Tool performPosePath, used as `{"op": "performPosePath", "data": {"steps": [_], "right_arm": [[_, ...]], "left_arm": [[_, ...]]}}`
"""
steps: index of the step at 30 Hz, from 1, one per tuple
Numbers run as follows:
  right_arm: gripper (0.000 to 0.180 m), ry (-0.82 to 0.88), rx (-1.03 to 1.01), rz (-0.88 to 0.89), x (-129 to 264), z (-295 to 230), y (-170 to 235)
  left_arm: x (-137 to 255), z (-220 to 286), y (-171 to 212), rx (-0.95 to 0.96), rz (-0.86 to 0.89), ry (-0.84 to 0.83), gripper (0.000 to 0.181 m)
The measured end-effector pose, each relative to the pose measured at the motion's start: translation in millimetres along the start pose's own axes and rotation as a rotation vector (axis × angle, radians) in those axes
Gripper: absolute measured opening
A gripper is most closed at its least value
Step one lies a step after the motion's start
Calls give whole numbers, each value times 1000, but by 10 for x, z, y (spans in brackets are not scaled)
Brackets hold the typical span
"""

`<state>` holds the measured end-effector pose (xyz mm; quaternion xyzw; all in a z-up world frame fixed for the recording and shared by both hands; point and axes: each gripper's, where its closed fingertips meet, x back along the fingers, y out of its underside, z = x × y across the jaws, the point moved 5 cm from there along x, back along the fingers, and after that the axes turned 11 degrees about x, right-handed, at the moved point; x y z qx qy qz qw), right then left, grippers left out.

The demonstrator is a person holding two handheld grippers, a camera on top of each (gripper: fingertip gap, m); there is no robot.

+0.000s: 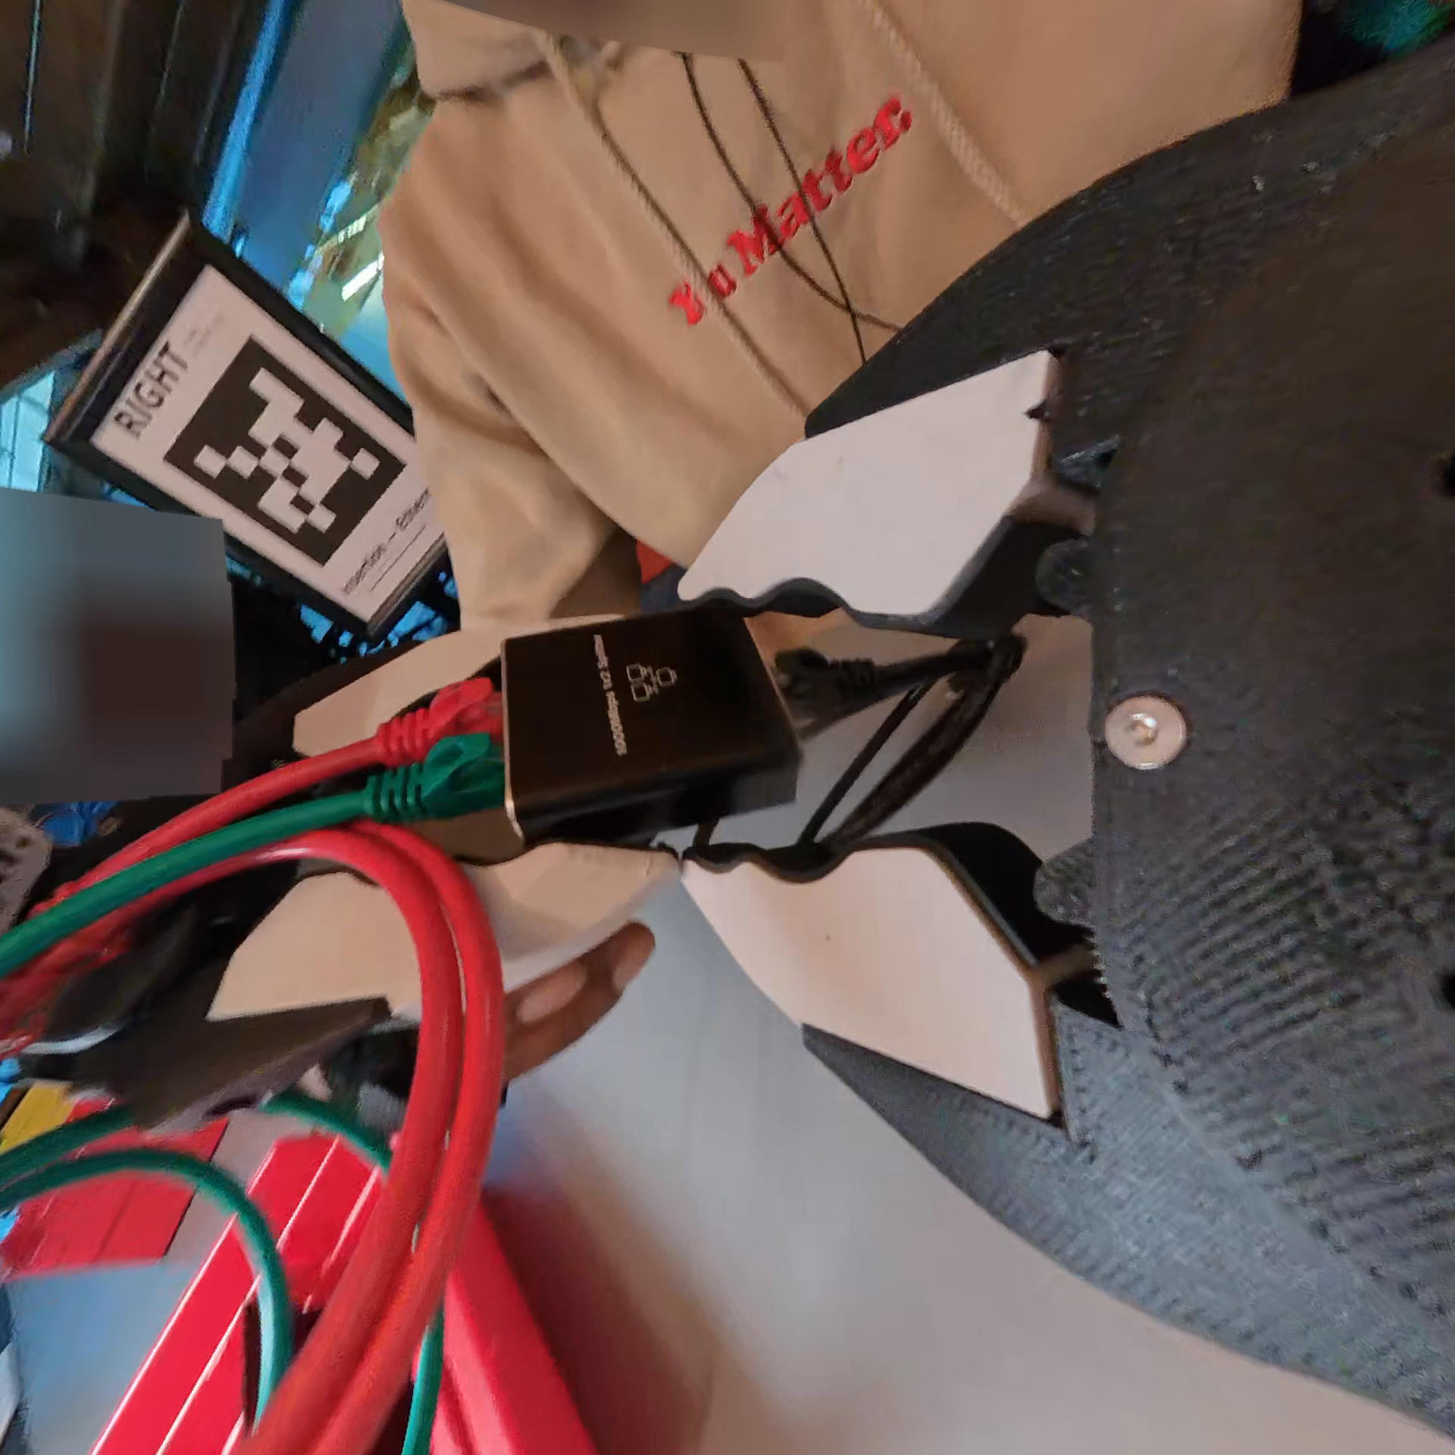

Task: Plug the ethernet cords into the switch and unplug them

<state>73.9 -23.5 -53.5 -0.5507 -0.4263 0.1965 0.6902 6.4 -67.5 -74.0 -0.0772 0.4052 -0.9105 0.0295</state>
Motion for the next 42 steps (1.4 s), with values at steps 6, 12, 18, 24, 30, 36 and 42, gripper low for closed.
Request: {"op": "performPosePath", "data": {"steps": [6, 12, 18, 24, 30, 36, 42], "right_arm": [[62, 124, -37, -64, 77, 111, -5], [60, 470, -284, -6, 340, 519, 8], [57, 718, -153, -72, 389, 656, -22], [61, 843, 52, -248, 298, 544, -183], [66, 856, 45, -335, 7, 575, -67], [62, 1026, 125, -237, -68, 636, -132], [61, 995, 240, -224, 3, 562, -248]], "left_arm": [[10, -62, -54, 32, 46, -39, 54], [310, -329, -245, 239, 322, -54, 54], [510, -456, -317, 318, 491, -54, 48], [714, -478, -383, 332, 625, -89, 32], [756, -506, -402, 338, 702, -124, 31], [735, -472, -413, 381, 793, -96, 31], [685, -336, -468, 199, 722, -210, 38]]}}
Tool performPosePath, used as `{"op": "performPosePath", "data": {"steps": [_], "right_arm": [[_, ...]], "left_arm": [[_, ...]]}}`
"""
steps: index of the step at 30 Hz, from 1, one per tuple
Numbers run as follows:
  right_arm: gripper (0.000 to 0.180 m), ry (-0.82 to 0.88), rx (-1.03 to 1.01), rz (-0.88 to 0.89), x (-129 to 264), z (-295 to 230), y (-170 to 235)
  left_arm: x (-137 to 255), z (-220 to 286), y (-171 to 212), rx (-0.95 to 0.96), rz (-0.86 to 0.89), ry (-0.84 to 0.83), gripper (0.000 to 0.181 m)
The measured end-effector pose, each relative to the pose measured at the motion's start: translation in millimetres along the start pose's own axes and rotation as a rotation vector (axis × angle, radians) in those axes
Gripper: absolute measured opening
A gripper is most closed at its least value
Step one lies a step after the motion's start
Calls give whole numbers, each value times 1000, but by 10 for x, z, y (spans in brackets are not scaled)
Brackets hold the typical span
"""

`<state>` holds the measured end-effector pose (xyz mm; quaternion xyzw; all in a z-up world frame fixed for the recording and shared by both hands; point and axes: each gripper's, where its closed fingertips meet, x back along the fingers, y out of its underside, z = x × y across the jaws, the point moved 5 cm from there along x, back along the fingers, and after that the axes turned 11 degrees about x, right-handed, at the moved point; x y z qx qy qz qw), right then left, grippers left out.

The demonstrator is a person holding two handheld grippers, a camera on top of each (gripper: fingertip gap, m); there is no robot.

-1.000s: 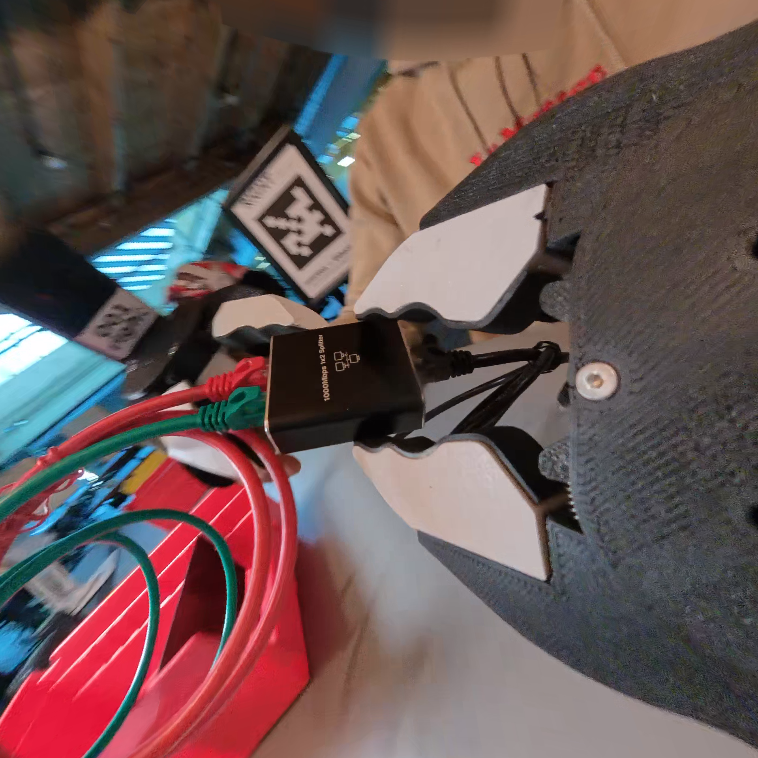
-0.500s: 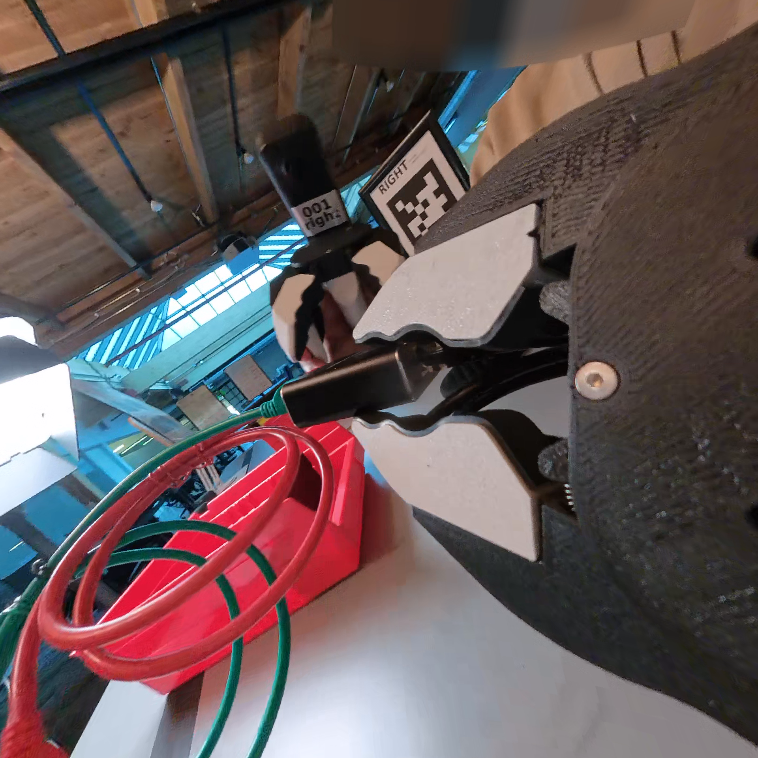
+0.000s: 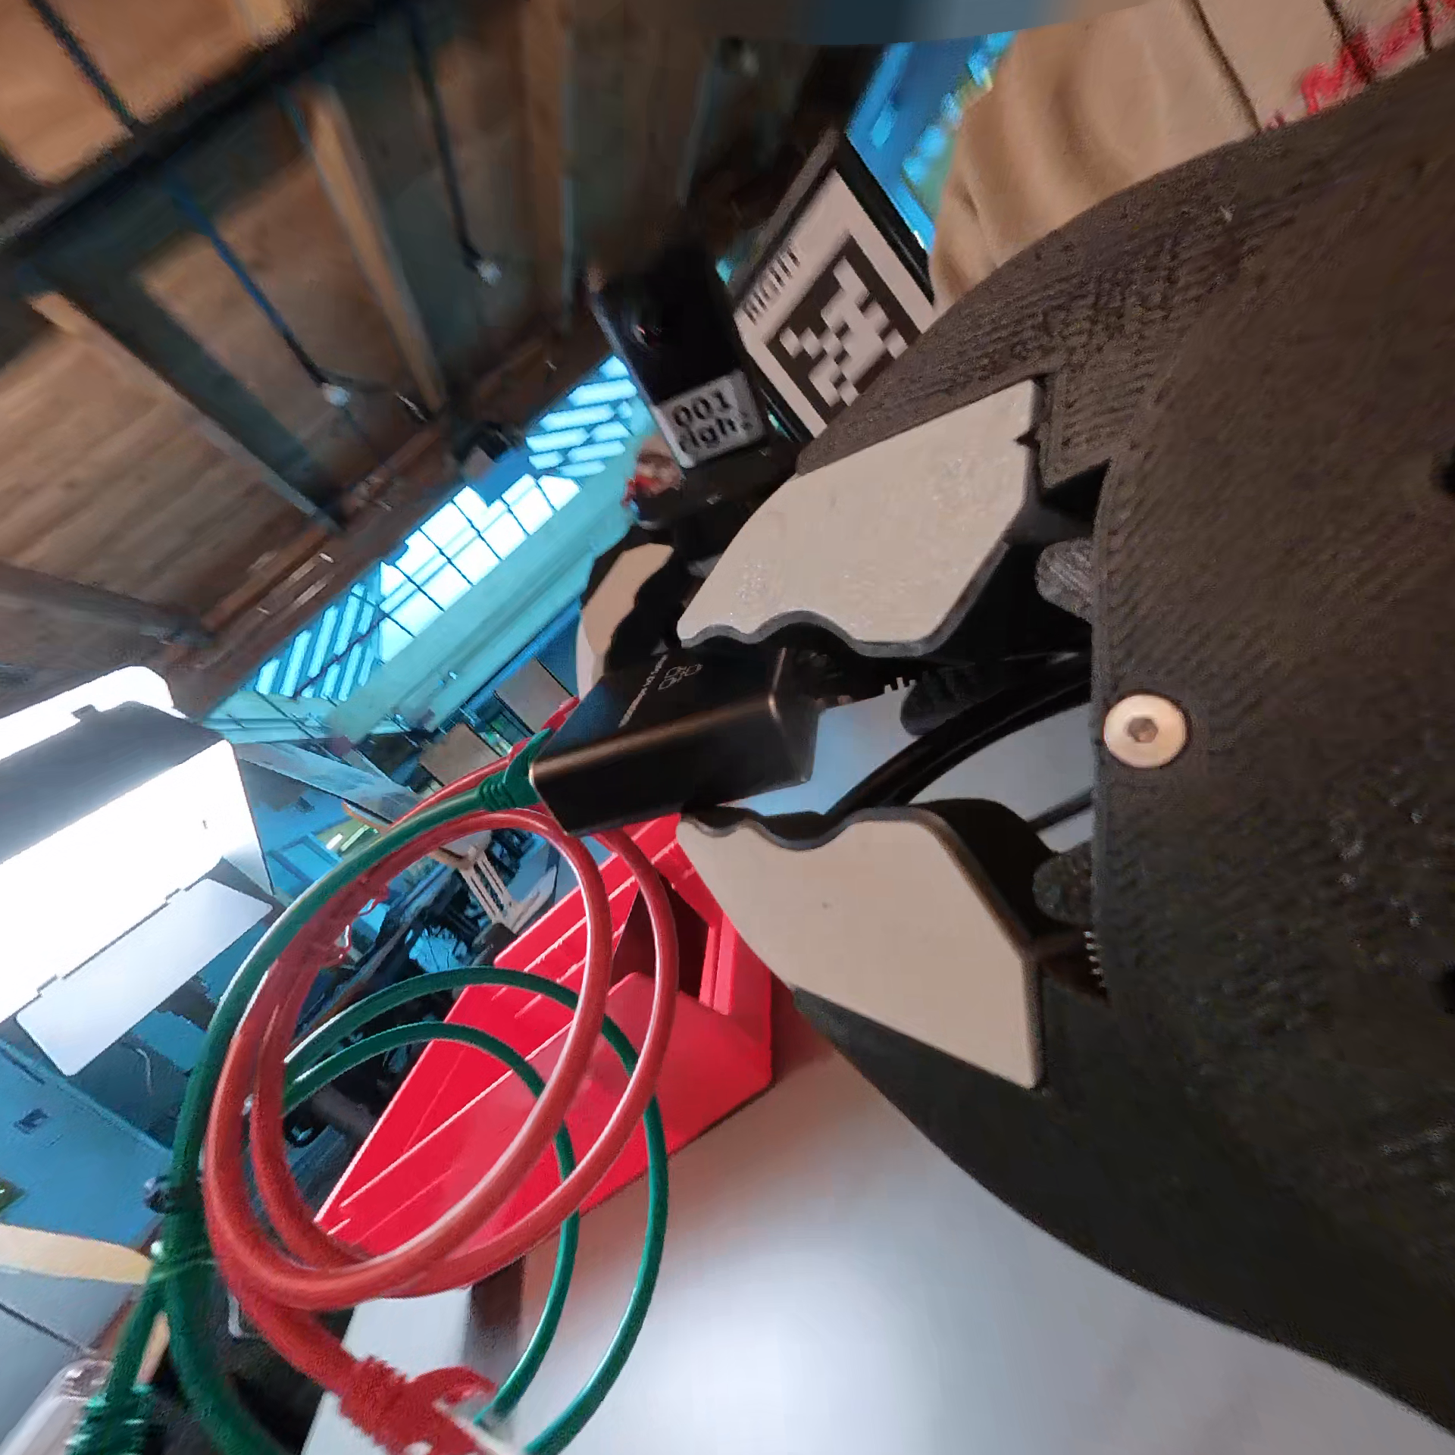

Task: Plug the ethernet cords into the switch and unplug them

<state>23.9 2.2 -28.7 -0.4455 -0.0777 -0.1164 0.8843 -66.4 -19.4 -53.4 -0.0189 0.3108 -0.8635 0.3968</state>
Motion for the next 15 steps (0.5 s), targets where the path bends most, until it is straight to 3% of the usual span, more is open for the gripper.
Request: {"op": "performPosePath", "data": {"steps": [7, 15], "right_arm": [[60, -109, -46, 63, 285, 237, -82], [60, -47, -15, 69, 642, 538, -149]], "left_arm": [[111, 265, -198, -349, 3, -104, 52], [196, 329, -302, -401, 18, -119, 47]]}}
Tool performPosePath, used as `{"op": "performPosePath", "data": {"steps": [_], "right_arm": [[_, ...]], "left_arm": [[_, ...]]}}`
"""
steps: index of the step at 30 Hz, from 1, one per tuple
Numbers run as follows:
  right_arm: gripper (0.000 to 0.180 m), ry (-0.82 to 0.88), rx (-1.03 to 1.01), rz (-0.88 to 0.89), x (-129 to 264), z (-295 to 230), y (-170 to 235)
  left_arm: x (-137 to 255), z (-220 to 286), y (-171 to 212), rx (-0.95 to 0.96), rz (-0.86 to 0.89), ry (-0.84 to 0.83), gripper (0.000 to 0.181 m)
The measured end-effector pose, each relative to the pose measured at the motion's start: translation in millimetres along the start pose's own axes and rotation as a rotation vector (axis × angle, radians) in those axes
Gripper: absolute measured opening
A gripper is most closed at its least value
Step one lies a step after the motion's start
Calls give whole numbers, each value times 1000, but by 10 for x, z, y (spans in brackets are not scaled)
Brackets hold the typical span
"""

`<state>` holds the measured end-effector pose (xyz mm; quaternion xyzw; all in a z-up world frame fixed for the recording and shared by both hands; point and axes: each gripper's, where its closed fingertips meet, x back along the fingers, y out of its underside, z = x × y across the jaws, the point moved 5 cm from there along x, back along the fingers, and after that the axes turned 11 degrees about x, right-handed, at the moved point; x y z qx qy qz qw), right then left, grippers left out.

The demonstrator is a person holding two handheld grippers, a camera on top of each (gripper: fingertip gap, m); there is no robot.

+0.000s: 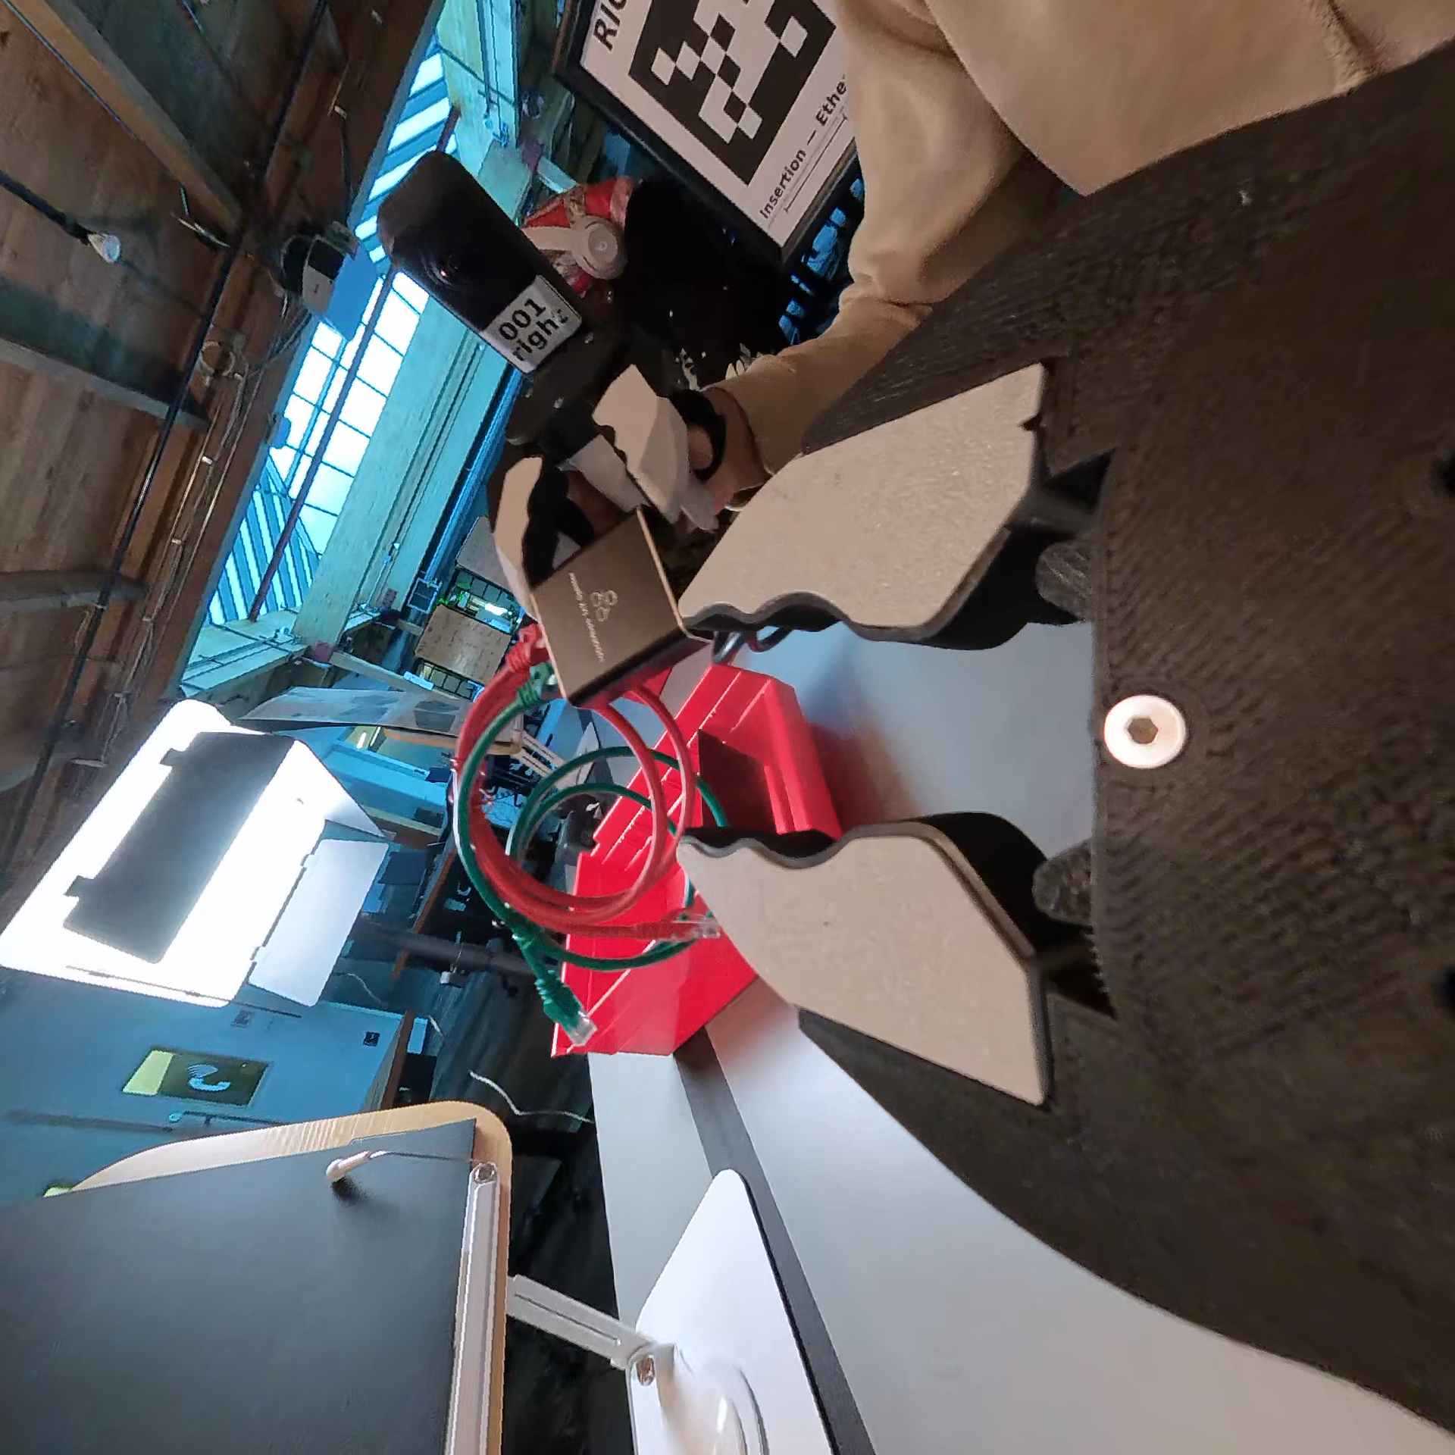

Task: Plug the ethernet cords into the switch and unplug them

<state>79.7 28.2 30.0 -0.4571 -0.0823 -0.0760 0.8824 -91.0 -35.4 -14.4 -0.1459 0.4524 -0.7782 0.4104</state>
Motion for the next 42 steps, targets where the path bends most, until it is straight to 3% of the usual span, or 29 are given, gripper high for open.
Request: {"op": "performPosePath", "data": {"steps": [5, 11, 14, 20, 24, 31, 33, 36, 42], "right_arm": [[60, -25, 5, 12, 96, 4, -7], [60, -158, 110, 271, 86, -317, -182], [60, -229, 118, 394, 86, -463, -248], [60, -294, 117, 442, 30, -601, -237], [60, -282, 92, 361, -25, -557, -148], [63, -414, -373, 234, -147, -380, -4], [58, -454, -435, 206, -210, -422, 32], [29, -464, -487, 202, -277, -466, 36], [24, -481, -447, 186, -178, -391, -53]], "left_arm": [[-154, 4, 216, 68, -87, 54, 46], [-339, 216, 426, 521, -109, 452, 48], [-352, 382, 459, 571, -128, 578, 50], [-380, 568, 530, 526, -198, 596, 43], [-369, 498, 488, 445, -179, 514, 39], [-293, 391, 399, -37, -120, 242, 31], [-291, 445, 390, -118, -108, 224, 30], [-291, 522, 397, -151, -76, 241, 29], [-316, 575, 390, -200, -95, 204, 30]]}}
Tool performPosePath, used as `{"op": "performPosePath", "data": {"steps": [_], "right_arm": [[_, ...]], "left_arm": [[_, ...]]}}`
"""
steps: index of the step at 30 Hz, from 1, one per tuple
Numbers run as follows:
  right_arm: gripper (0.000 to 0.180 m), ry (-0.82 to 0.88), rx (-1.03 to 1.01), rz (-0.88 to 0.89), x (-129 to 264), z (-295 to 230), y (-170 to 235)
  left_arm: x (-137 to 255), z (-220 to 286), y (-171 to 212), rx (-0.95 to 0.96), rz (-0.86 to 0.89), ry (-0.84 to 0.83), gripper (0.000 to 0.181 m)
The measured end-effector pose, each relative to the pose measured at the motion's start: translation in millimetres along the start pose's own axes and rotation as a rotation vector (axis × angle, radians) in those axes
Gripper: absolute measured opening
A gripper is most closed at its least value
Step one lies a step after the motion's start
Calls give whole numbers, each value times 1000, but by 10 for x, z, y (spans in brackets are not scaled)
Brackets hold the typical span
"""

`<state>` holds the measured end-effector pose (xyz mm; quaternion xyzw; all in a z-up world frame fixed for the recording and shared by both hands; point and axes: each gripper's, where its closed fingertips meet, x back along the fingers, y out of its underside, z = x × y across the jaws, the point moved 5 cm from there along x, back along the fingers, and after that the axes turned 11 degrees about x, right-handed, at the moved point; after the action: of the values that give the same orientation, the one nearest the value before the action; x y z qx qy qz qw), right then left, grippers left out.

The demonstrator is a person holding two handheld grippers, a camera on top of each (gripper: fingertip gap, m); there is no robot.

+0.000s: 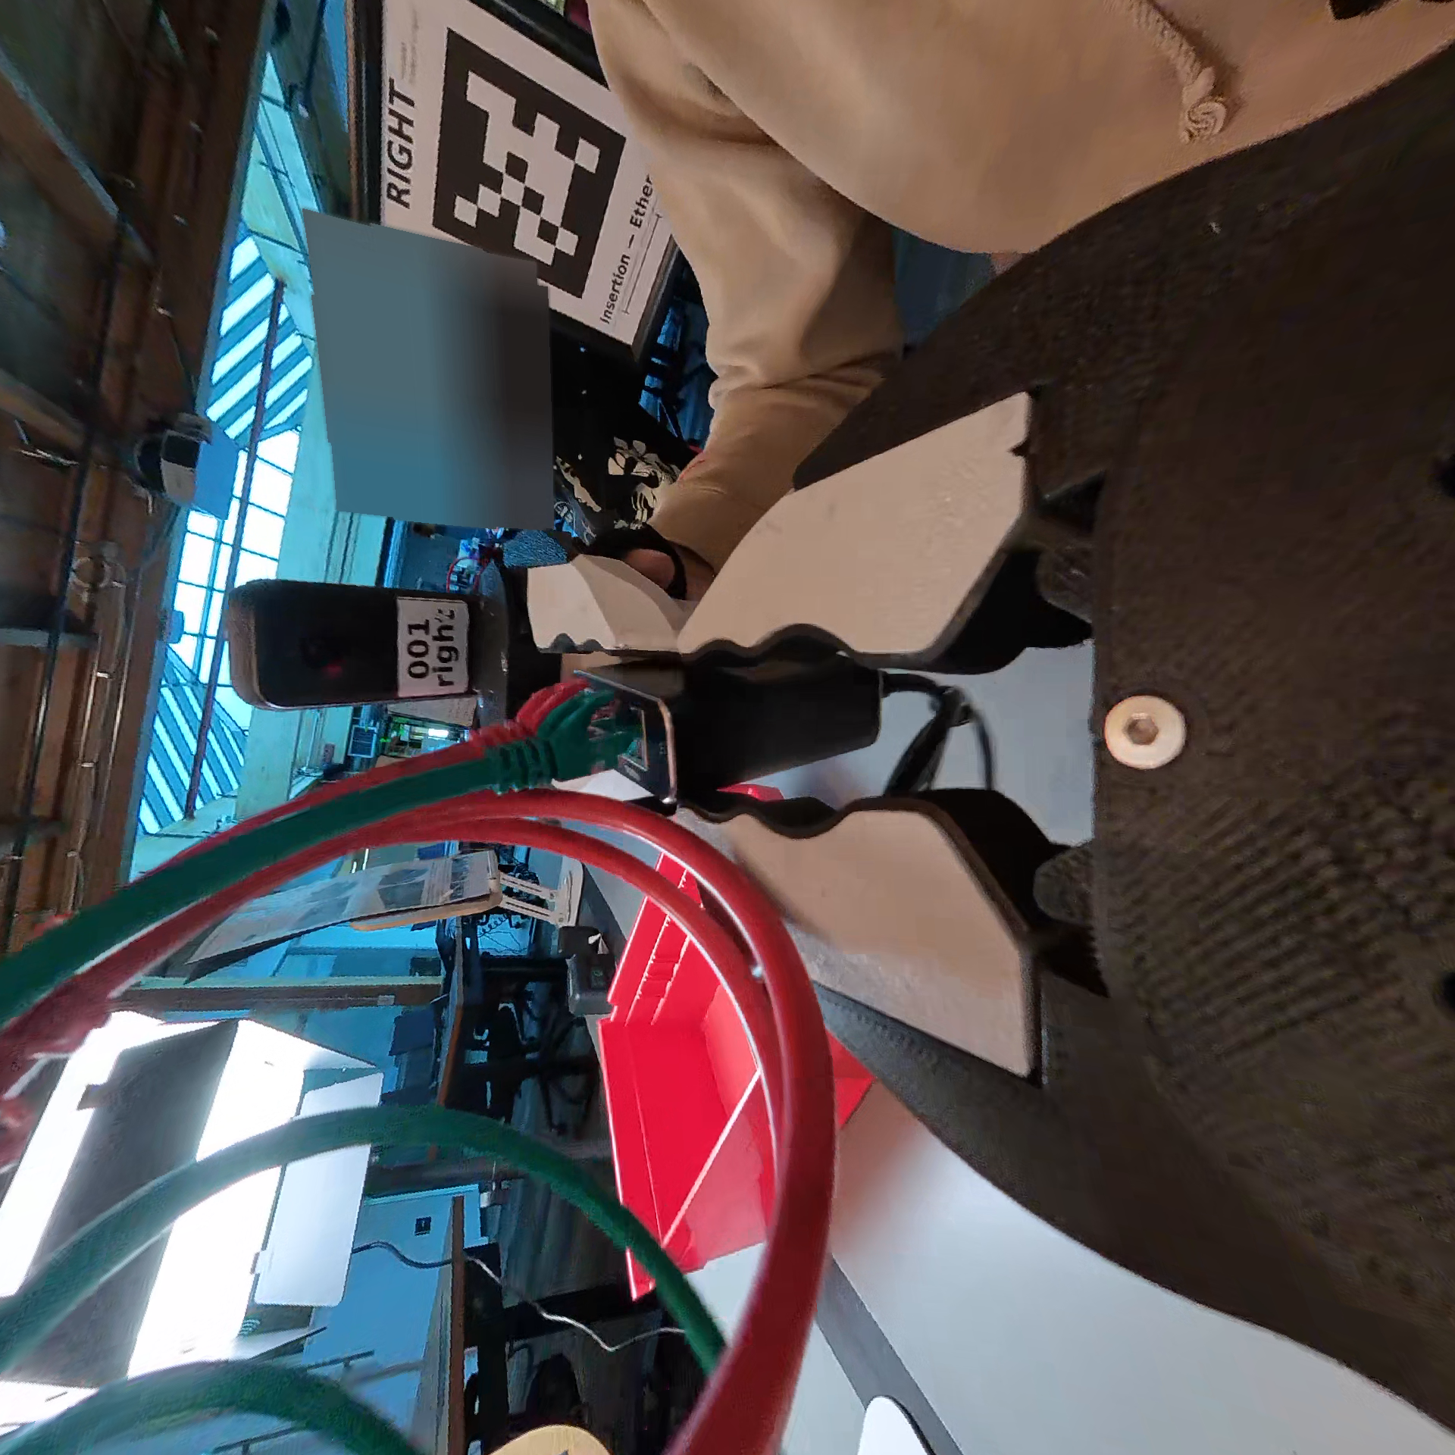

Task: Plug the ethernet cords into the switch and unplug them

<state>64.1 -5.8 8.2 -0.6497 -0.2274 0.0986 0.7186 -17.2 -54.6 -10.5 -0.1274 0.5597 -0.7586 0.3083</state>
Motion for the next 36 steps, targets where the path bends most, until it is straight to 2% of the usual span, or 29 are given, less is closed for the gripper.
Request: {"op": "performPosePath", "data": {"steps": [7, 13, 18, 23, 27, 30, 33, 36], "right_arm": [[23, 150, 111, -161, 532, 188, -436], [23, 424, 197, -474, 1272, 642, -723], [23, 620, 206, -795, 1883, 1143, -690], [23, 677, 263, -1153, 2218, 1526, -388], [23, 532, 298, -1349, 2098, 1764, 77], [23, 420, 262, -1366, 1894, 1956, 460], [23, 333, 205, -1265, 1701, 2125, 807], [23, 318, 120, -1209, 1683, 2266, 1194]], "left_arm": [[90, 36, -116, -64, -24, -50, 36], [273, 99, -382, -91, 24, -77, 33], [445, 195, -597, -123, 78, -103, 32], [602, 203, -540, -130, 57, -150, 31], [714, 71, -273, -69, -13, -197, 31], [800, -6, -81, -13, -41, -213, 30], [888, -78, 78, 21, -50, -230, 30], [978, -175, 205, 69, -38, -244, 30]]}}
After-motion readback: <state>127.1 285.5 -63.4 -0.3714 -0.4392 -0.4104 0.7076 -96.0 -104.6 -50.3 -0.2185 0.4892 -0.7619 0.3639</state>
